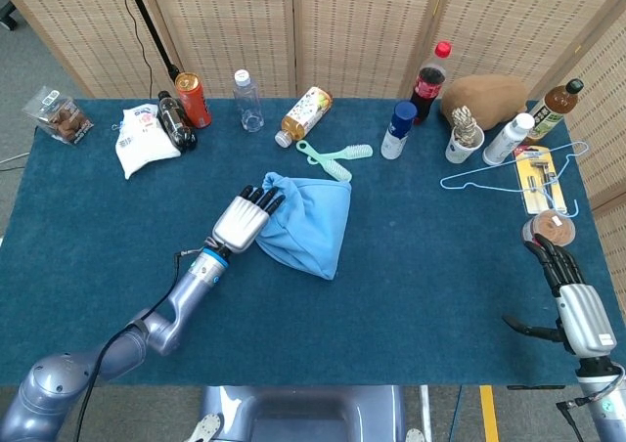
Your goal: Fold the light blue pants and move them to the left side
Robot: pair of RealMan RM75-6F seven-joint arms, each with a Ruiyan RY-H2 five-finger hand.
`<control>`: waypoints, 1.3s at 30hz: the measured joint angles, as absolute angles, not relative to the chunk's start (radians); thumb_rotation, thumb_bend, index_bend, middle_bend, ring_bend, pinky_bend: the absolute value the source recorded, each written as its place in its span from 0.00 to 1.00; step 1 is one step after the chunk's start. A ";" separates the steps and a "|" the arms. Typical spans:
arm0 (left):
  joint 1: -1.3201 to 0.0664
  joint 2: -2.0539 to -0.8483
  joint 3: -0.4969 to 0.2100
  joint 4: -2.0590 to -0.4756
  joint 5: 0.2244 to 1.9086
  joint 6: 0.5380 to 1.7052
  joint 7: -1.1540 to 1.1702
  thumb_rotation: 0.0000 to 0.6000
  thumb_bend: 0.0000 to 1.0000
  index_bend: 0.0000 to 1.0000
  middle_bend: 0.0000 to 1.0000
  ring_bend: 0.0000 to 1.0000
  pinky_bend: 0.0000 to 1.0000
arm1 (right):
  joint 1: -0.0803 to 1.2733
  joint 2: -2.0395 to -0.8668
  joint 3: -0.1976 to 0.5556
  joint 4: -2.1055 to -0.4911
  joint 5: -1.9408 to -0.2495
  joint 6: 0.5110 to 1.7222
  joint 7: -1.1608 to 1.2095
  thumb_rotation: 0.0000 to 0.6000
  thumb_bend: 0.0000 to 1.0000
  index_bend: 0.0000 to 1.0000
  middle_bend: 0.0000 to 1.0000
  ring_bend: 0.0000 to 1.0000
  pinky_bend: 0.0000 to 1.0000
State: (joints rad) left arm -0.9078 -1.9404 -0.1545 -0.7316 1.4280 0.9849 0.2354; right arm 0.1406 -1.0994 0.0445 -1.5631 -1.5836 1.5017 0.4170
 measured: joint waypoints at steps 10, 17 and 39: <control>-0.899 -1.903 -0.139 -0.737 1.477 1.072 0.201 1.00 1.00 0.88 0.75 0.71 0.87 | 0.137 -1.094 0.045 -1.565 -1.588 1.505 0.428 1.00 0.00 0.00 0.00 0.00 0.00; -0.876 -1.821 -0.135 -0.792 1.493 1.124 0.208 1.00 1.00 0.88 0.76 0.72 0.87 | 0.134 -1.092 0.046 -1.567 -1.592 1.510 0.434 1.00 0.00 0.00 0.00 0.00 0.00; -0.647 -1.554 -0.144 -0.881 1.452 1.334 -0.015 1.00 1.00 0.88 0.76 0.72 0.87 | 0.135 -1.093 0.036 -1.582 -1.627 1.520 0.414 1.00 0.00 0.00 0.00 0.00 0.00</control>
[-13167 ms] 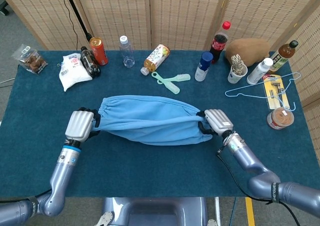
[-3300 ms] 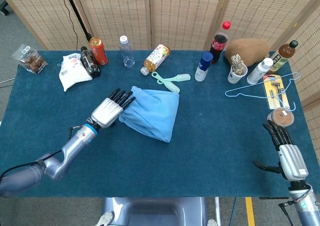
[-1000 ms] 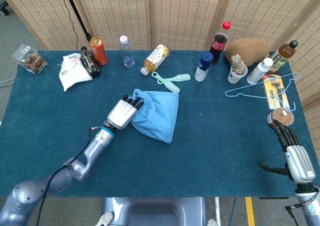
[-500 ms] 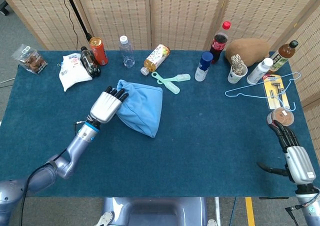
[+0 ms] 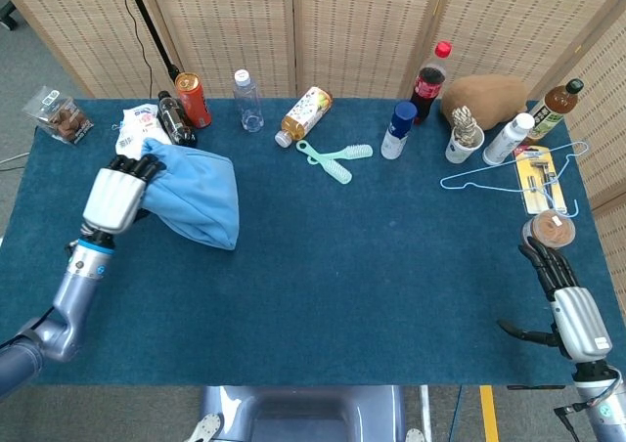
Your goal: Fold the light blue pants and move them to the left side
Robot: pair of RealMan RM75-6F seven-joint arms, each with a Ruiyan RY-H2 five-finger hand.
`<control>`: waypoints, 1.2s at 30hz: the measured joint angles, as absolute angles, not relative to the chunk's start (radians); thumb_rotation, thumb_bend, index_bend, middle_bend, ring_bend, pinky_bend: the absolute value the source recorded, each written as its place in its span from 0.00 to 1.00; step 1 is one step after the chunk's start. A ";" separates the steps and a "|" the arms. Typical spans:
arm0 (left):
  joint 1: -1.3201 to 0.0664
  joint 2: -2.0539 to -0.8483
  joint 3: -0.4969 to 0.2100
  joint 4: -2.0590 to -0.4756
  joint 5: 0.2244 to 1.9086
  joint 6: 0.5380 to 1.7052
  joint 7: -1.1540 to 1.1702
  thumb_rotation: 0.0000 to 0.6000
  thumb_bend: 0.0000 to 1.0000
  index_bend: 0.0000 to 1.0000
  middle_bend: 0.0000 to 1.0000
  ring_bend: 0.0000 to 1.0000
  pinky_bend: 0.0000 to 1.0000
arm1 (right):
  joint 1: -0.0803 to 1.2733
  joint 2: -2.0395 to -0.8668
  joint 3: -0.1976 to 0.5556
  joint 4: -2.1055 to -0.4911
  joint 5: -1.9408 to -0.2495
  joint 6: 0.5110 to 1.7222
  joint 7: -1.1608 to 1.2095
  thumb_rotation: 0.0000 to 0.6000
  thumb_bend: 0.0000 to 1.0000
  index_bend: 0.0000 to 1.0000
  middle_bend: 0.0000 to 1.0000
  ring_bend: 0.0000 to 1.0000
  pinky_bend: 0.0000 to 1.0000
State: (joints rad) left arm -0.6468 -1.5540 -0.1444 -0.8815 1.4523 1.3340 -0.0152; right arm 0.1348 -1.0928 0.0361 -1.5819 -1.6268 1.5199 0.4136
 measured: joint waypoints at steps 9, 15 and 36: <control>-0.522 -1.537 -0.112 -0.770 1.427 1.377 -0.168 1.00 1.00 0.88 0.76 0.71 0.87 | 0.133 -1.089 0.029 -1.597 -1.645 1.527 0.402 1.00 0.00 0.00 0.00 0.00 0.00; -0.455 -1.581 -0.087 -0.659 1.420 1.390 -0.230 0.92 1.00 0.74 0.57 0.48 0.73 | 0.136 -1.086 0.028 -1.602 -1.643 1.521 0.402 1.00 0.00 0.00 0.00 0.00 0.00; -0.326 -1.308 -0.006 -1.097 1.434 1.324 -0.193 0.11 0.49 0.00 0.00 0.00 0.00 | 0.129 -1.073 0.016 -1.626 -1.673 1.545 0.408 1.00 0.00 0.00 0.00 0.00 0.00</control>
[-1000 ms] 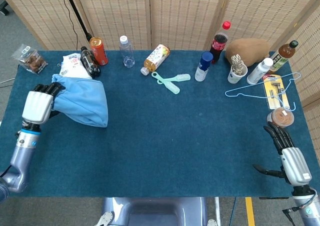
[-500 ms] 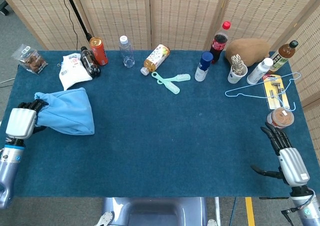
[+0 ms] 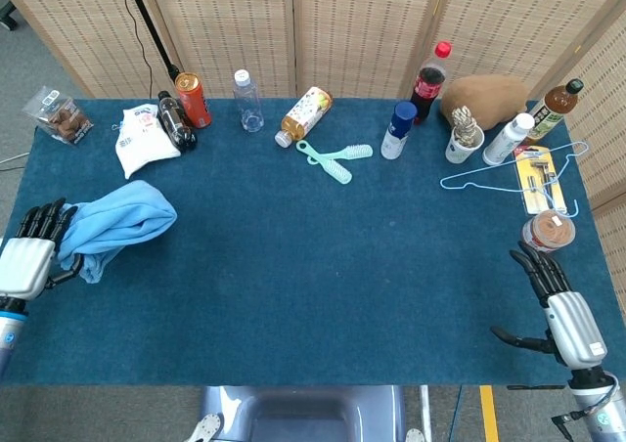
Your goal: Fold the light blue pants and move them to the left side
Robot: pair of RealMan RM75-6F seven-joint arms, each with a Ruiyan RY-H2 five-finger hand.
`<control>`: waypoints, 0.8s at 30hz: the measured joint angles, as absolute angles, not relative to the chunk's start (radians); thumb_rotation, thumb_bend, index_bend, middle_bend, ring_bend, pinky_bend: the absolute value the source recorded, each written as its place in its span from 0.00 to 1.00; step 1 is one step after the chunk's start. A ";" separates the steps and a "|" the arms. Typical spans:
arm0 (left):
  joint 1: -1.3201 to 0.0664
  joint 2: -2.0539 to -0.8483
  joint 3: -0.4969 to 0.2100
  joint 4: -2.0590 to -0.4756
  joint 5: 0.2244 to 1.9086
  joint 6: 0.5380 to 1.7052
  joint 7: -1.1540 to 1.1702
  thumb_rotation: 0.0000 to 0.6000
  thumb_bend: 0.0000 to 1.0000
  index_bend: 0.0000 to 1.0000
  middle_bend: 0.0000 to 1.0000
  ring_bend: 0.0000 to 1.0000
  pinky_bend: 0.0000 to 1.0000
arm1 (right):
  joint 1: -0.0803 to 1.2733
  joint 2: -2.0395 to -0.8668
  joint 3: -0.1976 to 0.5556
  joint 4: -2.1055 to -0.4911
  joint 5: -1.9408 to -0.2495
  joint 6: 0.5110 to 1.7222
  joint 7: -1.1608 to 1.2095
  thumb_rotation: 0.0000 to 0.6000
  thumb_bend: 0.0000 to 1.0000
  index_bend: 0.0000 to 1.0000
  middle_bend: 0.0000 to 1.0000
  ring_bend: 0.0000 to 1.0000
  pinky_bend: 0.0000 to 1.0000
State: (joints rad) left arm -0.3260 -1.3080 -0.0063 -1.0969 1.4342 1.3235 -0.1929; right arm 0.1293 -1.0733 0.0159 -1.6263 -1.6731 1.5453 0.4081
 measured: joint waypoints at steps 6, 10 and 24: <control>-0.291 -1.215 -0.006 -1.230 1.483 1.404 -0.170 0.12 0.37 0.00 0.00 0.00 0.00 | 0.124 -1.065 0.016 -1.626 -1.677 1.562 0.428 1.00 0.00 0.00 0.00 0.00 0.00; -0.303 -1.205 -0.006 -1.263 1.496 1.380 -0.112 0.13 0.26 0.00 0.00 0.00 0.00 | 0.121 -1.063 0.014 -1.626 -1.688 1.571 0.432 1.00 0.00 0.00 0.00 0.00 0.00; -0.305 -1.188 -0.020 -1.402 1.559 1.438 -0.058 0.26 0.18 0.00 0.00 0.00 0.00 | 0.122 -1.062 0.015 -1.622 -1.683 1.572 0.441 1.00 0.00 0.00 0.00 0.00 0.00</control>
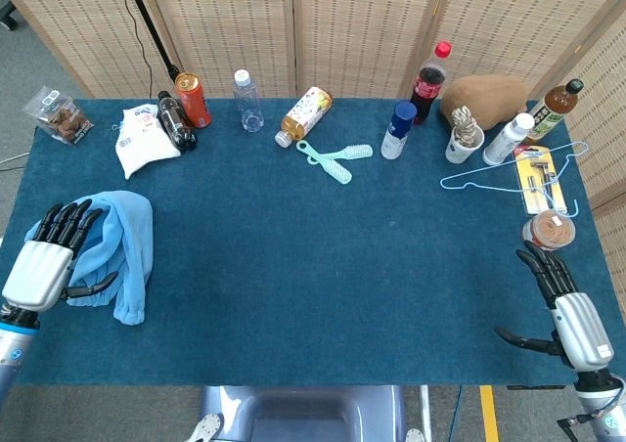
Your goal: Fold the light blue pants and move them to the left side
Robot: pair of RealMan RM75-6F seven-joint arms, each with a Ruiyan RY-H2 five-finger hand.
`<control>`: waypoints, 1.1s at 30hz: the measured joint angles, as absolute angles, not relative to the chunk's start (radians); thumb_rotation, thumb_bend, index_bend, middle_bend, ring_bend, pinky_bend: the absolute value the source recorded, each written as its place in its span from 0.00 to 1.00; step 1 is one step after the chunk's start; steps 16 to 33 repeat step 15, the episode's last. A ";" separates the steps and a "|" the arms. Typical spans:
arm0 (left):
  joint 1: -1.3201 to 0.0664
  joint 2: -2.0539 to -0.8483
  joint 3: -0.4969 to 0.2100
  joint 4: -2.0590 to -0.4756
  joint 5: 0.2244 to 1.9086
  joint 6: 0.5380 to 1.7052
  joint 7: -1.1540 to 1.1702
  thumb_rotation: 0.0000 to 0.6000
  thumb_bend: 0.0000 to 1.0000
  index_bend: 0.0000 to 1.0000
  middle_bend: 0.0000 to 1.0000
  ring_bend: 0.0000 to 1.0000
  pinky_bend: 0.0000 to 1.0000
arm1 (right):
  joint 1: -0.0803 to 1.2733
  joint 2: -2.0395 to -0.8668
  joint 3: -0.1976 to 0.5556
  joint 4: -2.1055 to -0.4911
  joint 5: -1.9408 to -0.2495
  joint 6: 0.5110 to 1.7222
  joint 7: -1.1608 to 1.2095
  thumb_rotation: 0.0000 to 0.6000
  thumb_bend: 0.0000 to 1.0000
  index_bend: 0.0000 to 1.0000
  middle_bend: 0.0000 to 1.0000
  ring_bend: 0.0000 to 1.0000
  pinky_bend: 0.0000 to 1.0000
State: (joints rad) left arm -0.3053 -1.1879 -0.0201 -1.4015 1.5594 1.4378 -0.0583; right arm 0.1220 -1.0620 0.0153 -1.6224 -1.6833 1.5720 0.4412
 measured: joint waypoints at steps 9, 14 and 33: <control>-0.198 -1.147 0.004 -1.528 1.525 1.504 -0.112 0.52 0.17 0.00 0.00 0.00 0.00 | 0.114 -1.066 0.024 -1.616 -1.676 1.589 0.399 1.00 0.00 0.00 0.00 0.00 0.00; -0.138 -1.117 0.016 -1.600 1.486 1.533 -0.136 0.58 0.17 0.00 0.00 0.00 0.00 | 0.105 -1.084 0.041 -1.605 -1.658 1.608 0.291 1.00 0.00 0.00 0.00 0.00 0.00; -0.132 -1.109 0.018 -1.609 1.483 1.536 -0.140 0.58 0.17 0.00 0.00 0.00 0.00 | 0.103 -1.091 0.046 -1.601 -1.654 1.613 0.261 1.00 0.00 0.00 0.00 0.00 0.00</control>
